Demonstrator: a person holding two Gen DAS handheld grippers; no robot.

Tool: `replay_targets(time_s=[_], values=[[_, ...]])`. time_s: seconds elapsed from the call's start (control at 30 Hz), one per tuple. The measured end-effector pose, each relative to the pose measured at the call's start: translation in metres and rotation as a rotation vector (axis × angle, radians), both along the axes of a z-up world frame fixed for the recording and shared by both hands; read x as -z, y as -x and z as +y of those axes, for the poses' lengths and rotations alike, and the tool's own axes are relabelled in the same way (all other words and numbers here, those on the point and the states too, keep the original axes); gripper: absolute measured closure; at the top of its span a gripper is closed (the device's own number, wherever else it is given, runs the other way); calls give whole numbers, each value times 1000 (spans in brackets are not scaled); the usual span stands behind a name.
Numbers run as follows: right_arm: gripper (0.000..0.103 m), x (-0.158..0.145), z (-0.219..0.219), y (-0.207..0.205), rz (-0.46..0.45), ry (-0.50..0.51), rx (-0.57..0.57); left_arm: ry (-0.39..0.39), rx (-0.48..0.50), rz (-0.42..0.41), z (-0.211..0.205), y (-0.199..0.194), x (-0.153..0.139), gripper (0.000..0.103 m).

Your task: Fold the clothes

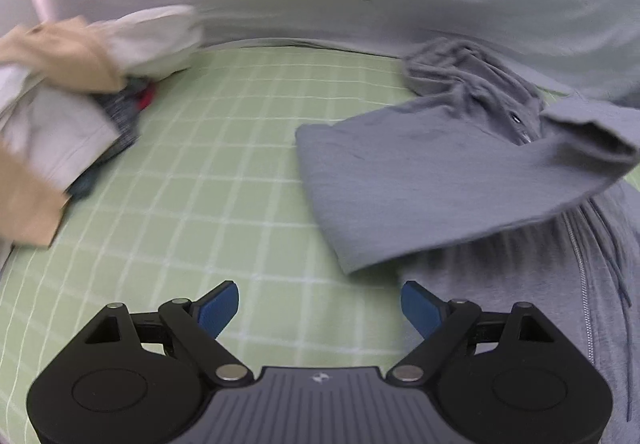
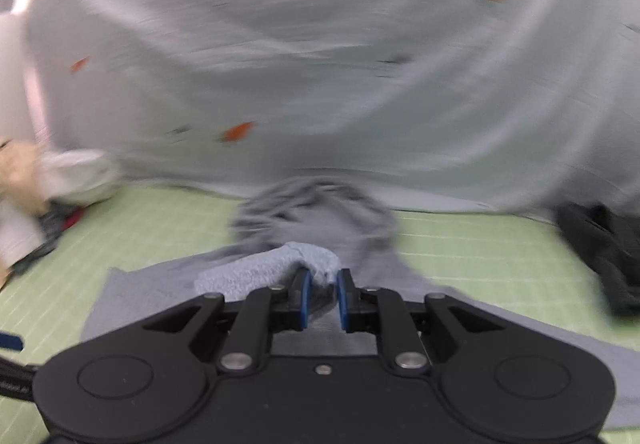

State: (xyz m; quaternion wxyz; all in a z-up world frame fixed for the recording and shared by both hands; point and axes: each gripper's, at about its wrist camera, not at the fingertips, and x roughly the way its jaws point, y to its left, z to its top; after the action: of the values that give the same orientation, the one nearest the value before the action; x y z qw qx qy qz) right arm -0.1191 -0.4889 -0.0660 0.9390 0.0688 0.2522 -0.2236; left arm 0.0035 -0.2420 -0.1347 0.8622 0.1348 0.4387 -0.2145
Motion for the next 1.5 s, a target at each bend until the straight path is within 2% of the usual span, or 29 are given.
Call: replay_targets(time_s=[0.1, 0.2, 0.3, 0.33, 0.4, 0.47, 0.53, 0.63, 0.83, 0.9, 0.97, 1.0, 1.03, 1.07, 1.13, 1.37, 1.5], values=[[88, 7, -41, 22, 3, -30, 125, -51, 75, -17, -23, 1, 6, 14], [87, 35, -76, 36, 89, -109, 215, -93, 106, -19, -39, -4, 13, 14], [76, 60, -87, 43, 171, -156, 217, -124, 109, -5, -47, -13, 19, 14], [64, 67, -87, 45, 191, -163, 214, -137, 114, 1, -49, -15, 21, 14], [49, 73, -83, 47, 205, -155, 206, -165, 128, 6, -53, -14, 26, 14], [42, 76, -77, 45, 214, -147, 176, -190, 140, 12, -56, -12, 31, 10], [27, 81, -70, 38, 242, -102, 122, -200, 145, 7, -57, -11, 34, 8], [22, 89, -54, 23, 307, 41, 35, -207, 140, 2, -58, -11, 34, 4], [13, 99, -46, 5, 391, 222, -25, -217, 127, 1, -59, -14, 36, 0], [16, 99, -46, 2, 401, 258, -57, -213, 124, 3, -58, -15, 36, 0], [38, 97, -49, 0, 391, 244, -106, -203, 117, 13, -57, -16, 37, 0], [60, 96, -52, -1, 390, 224, -118, -197, 112, 20, -56, -17, 37, 0], [73, 95, -55, -2, 390, 207, -127, -190, 107, 28, -55, -18, 37, 0], [76, 94, -57, -2, 386, 199, -123, -185, 103, 35, -54, -19, 37, 0], [90, 88, -66, 2, 344, 165, -101, -176, 95, 47, -53, -20, 37, 0], [94, 52, -125, 40, 126, 11, 200, -208, 99, 40, -59, -25, 35, 0], [94, 46, -156, 67, 57, -54, 317, -197, 101, 19, -67, -32, 33, 0]])
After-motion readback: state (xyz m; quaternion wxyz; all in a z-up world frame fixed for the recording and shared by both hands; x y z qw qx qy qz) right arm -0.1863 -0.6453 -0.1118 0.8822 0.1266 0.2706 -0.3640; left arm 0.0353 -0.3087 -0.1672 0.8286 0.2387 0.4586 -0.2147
